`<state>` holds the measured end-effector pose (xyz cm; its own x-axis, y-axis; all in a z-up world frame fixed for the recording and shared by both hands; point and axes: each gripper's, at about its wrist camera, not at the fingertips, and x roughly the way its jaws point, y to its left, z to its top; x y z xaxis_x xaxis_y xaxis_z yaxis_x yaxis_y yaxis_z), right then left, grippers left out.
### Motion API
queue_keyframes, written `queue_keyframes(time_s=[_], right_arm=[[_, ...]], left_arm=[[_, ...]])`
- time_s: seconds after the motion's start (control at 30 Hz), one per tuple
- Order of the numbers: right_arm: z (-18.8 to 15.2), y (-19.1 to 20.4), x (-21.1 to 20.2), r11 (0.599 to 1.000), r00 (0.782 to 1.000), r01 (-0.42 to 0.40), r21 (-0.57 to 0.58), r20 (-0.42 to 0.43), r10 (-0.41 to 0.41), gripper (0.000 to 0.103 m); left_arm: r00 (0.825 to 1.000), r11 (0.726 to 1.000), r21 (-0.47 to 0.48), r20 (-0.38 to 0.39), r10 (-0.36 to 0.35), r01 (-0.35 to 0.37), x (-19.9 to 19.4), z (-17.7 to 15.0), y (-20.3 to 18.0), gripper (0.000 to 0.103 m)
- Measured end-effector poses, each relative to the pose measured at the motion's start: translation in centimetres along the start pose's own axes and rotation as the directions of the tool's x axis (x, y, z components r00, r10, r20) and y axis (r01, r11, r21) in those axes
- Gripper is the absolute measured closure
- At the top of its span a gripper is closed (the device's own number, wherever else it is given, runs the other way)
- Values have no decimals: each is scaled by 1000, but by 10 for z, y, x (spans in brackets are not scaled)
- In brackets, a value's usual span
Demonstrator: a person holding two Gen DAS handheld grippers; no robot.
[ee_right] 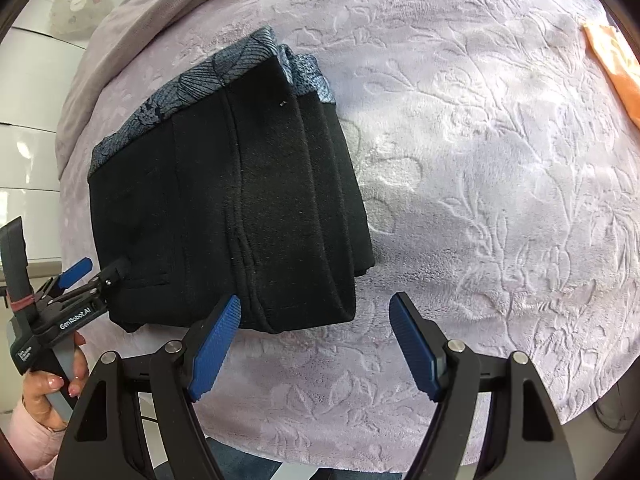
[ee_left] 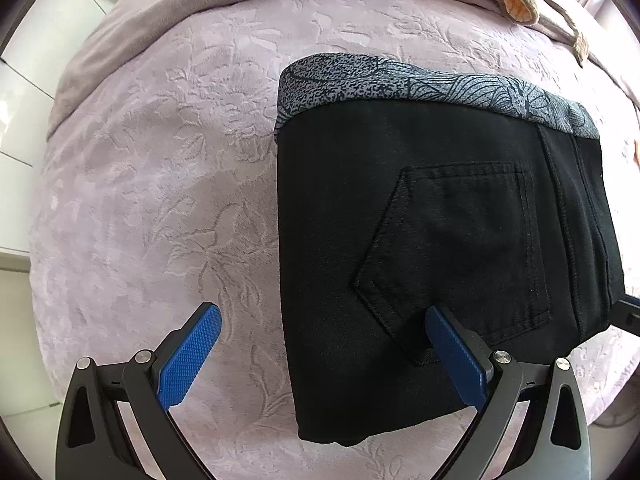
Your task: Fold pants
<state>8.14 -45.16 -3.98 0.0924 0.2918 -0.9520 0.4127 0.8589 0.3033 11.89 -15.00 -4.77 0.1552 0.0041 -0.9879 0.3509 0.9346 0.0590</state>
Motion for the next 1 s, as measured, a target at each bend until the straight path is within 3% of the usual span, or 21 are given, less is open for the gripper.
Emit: queue_keyframes(time_s=[0.4, 0.53, 0.67, 0.87, 1.0], right_arm=[[11, -21, 3, 997, 998, -69, 30, -9, 70, 23], [17, -29, 3, 995, 996, -88, 38, -5, 89, 23], [24, -34, -4, 991, 991, -136, 18, 13, 136, 23], [51, -47, 3, 976, 976, -216, -24, 4, 216, 23], [63, -54, 22, 948, 949, -314, -40, -37, 313, 23]], left_arm=[[999, 999, 29, 15, -28, 28, -3, 9, 17, 1], [996, 996, 20, 39, -82, 82, -11, 14, 32, 1], [982, 984, 8, 70, -178, 177, -19, 29, 52, 1], [950, 950, -8, 20, -313, 313, 6, 47, 57, 1], [927, 927, -13, 0, -374, 374, 16, 47, 56, 1]])
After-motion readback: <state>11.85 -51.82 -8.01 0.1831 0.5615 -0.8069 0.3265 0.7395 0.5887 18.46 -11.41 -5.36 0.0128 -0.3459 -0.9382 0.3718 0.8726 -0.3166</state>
